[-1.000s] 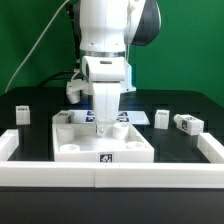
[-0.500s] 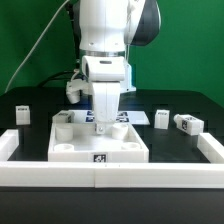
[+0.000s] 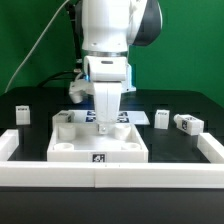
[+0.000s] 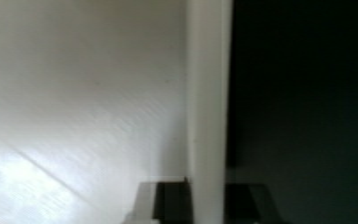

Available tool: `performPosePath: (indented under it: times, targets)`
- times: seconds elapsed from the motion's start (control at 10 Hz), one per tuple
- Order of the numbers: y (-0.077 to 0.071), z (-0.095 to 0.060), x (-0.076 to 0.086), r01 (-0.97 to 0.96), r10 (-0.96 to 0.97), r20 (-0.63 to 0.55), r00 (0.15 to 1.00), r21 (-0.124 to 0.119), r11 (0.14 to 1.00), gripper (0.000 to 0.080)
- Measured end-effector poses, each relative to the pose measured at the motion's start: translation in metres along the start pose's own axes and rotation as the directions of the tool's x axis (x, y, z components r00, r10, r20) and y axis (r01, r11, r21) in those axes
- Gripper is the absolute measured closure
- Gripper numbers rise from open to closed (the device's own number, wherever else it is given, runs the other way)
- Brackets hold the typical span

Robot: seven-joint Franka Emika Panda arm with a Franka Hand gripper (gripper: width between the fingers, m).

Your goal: Assemble one leg

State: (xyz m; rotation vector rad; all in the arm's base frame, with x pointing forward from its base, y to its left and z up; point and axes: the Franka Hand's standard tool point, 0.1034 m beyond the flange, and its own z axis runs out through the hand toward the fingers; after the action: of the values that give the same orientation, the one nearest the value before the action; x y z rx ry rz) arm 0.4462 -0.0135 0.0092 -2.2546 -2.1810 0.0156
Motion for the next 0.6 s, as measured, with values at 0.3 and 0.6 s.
performPosePath:
  times: [0.3, 0.6]
  targets:
    - [0.010, -0.001, 0.067, -0.051, 0.051, -0.025, 0.998, -0.005, 0.999, 0.0741]
    - [0.024, -0.001, 0.100, -0.010, 0.009, -0.042, 0.999, -0.023, 1.000, 0.0741]
